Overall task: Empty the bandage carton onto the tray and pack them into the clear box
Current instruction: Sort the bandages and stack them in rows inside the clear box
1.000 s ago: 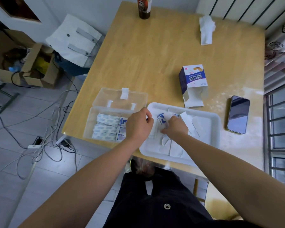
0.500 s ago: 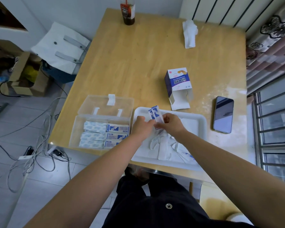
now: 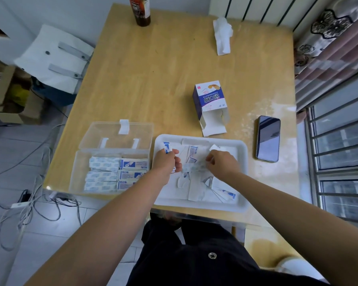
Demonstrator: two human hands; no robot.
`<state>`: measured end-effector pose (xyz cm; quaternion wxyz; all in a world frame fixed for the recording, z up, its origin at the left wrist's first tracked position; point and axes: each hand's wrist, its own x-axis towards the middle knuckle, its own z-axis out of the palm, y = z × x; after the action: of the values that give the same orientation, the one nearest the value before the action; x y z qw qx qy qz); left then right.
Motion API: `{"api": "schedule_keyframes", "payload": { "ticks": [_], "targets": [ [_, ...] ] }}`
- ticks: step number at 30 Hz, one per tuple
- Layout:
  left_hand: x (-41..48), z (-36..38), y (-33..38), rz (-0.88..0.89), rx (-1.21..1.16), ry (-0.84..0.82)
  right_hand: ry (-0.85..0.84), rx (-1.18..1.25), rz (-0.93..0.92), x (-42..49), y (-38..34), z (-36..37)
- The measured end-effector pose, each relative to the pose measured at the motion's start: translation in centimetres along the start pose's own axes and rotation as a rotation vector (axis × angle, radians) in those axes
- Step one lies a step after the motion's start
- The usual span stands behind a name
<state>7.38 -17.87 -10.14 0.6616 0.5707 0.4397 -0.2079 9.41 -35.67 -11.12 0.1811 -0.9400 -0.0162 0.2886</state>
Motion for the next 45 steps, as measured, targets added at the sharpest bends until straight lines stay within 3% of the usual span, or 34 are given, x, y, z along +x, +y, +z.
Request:
{"api": "schedule_keyframes", "payload": {
  "ticks": [5,10,16,31,45],
  "targets": [
    [0.6,0.4,-0.5,-0.059,0.079,-0.048,0.059,0.054,-0.019,0.7,-1.1,-0.4],
    [0.9,0.3,-1.1,-0.017,0.191,-0.065,0.028,-0.06,-0.052,1.5,-2.8,1.3],
    [1.2,0.2,-2.0,0.026,0.334,-0.085,0.021,0.033,-0.046,1.4,-2.8,1.8],
    [0.9,0.2,-1.9,-0.018,0.282,-0.078,0.056,0.073,-0.191,2.2,-3.5,2.2],
    [0.3,0.0,-0.4,0.164,0.446,-0.038,-0.059,0.392,-0.178,2.7,-2.3,-0.9]
  ]
}}
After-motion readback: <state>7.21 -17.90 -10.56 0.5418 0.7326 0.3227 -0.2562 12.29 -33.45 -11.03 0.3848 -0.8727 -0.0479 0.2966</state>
